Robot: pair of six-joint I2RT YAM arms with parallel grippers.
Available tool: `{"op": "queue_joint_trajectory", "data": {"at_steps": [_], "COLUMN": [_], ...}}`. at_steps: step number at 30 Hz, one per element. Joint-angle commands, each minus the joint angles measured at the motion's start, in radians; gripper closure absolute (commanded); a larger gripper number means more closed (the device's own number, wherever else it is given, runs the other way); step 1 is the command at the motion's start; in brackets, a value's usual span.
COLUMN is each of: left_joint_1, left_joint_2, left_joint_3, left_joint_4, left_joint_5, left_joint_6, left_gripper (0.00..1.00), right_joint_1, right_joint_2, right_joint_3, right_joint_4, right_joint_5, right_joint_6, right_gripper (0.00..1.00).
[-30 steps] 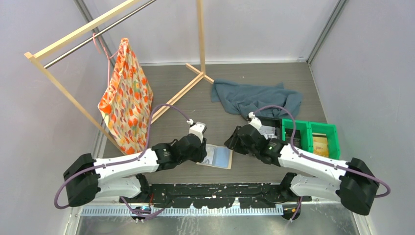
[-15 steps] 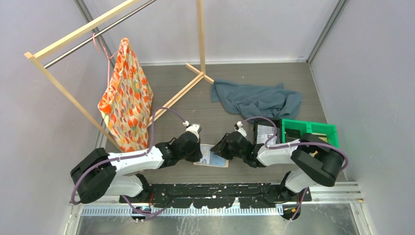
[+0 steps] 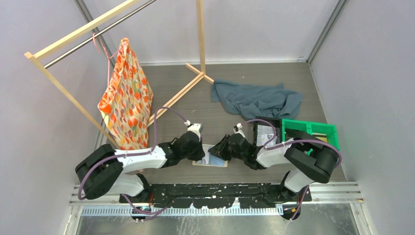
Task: Take the credit cards out of the card holder
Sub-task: Remove the credit card from the card holder.
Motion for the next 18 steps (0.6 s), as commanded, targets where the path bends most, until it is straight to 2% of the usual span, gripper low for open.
{"op": "queue_joint_trajectory", "data": {"at_steps": [1, 4, 7, 10, 18], "left_joint_1": [0.006, 0.017, 0.076, 0.111, 0.112], "left_joint_2": [-0.007, -0.087, -0.146, -0.154, -0.124], "left_joint_3": [-0.010, -0.023, -0.065, -0.074, -0.076], "left_joint_4": [-0.025, -0.081, -0.078, -0.093, -0.062], "left_joint_5": [-0.013, -0.079, -0.058, -0.040, 0.007], "left_joint_6": [0.002, -0.004, -0.004, 0.003, 0.004], "left_gripper": [0.99, 1.00, 0.99, 0.99, 0.99], "right_joint_1": [0.005, 0.003, 0.004, 0.003, 0.005], "right_joint_2": [0.009, -0.007, -0.023, -0.036, -0.013], "right_joint_3": [-0.009, -0.023, -0.028, -0.022, 0.005], "right_joint_4": [0.054, 0.056, 0.042, 0.025, 0.009], "right_joint_5": [-0.023, -0.017, -0.019, -0.025, -0.025], "right_joint_6": [0.000, -0.001, -0.010, -0.023, -0.036], "right_gripper": [0.73, 0.73, 0.73, 0.73, 0.72]}}
